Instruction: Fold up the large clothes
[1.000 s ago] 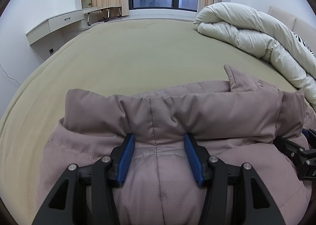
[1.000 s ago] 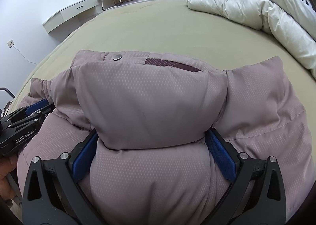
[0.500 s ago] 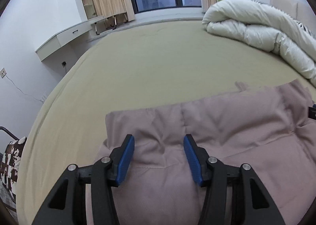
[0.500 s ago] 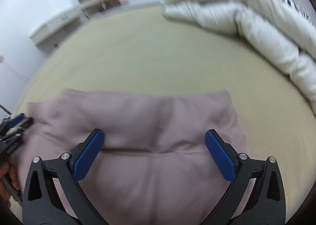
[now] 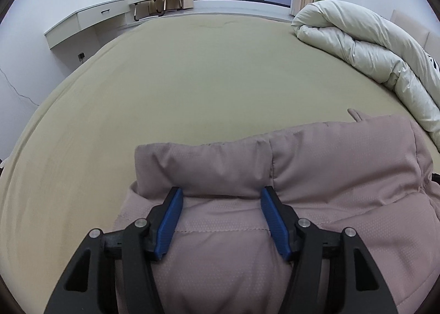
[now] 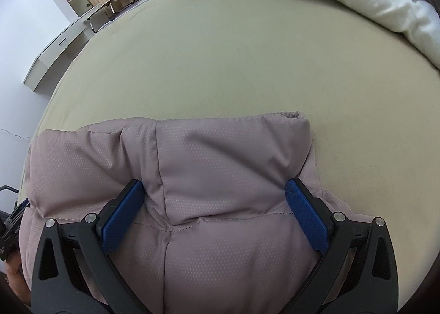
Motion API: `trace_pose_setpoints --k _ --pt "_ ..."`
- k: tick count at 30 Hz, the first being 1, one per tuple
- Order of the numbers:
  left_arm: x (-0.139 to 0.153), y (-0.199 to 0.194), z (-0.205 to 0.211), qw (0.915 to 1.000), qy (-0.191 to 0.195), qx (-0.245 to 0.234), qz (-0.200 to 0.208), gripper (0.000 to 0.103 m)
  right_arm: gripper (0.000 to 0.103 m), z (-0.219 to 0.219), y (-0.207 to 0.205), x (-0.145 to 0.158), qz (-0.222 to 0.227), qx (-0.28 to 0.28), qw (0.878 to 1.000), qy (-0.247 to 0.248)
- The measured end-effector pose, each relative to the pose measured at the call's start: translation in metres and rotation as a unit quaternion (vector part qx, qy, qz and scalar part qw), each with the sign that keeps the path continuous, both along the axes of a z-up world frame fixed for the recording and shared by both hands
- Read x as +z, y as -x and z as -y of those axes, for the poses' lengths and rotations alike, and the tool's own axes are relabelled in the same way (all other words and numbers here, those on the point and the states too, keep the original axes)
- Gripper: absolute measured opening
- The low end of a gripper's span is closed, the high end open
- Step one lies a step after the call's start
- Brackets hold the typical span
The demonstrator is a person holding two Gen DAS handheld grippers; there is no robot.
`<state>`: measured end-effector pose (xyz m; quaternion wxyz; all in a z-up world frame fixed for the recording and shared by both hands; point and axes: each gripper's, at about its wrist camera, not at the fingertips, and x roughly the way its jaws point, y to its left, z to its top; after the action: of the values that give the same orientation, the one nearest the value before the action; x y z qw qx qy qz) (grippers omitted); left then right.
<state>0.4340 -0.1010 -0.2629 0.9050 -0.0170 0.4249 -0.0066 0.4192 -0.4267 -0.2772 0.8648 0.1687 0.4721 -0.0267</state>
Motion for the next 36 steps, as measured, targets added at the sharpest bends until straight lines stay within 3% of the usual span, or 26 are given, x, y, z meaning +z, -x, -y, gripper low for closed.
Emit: trace_pose_setpoints --k 6,9,12,15,16,19,24,29,32,36 --pt "0.022 0.018 -0.008 0.9997 0.016 0.003 -0.015 0.063 0.103 -0.001 0.014 0.006 0.007 -0.003 1.000 -0.001" --pt "0.047 0.061 -0.019 0.9995 0.027 -0.004 0.015 0.062 0.103 -0.006 0.024 0.030 0.005 0.000 1.000 0.007" --pt "0.052 0.100 -0.022 0.9987 0.041 -0.011 0.027 0.063 0.103 -0.038 0.082 0.076 0.080 0.036 0.996 0.004" --pt "0.039 0.119 -0.015 0.9992 0.018 -0.016 0.033 0.063 0.103 -0.094 0.131 0.108 0.120 0.100 0.988 0.021" --pt "0.034 0.120 -0.015 0.9992 0.015 -0.017 0.032 0.064 0.103 -0.118 0.142 0.110 0.118 0.127 0.984 0.049" --pt "0.023 0.116 -0.020 0.9995 0.012 -0.014 0.027 0.075 0.103 -0.166 0.140 0.079 0.040 0.167 0.976 0.135" --pt "0.008 0.110 -0.023 0.9995 0.020 -0.012 0.022 0.080 0.103 -0.169 0.141 0.047 0.072 0.146 0.976 0.146" --pt "0.012 0.115 -0.022 0.9996 0.020 -0.002 0.018 0.079 0.103 -0.172 0.142 0.039 0.075 0.148 0.975 0.147" --pt "0.037 0.133 -0.020 0.9996 0.022 -0.002 0.018 0.065 0.103 -0.157 0.142 0.059 0.060 0.141 0.982 0.115" --pt "0.069 0.172 -0.001 0.9968 0.039 -0.026 0.064 0.064 0.103 -0.134 0.204 0.108 0.146 0.091 0.978 0.120"
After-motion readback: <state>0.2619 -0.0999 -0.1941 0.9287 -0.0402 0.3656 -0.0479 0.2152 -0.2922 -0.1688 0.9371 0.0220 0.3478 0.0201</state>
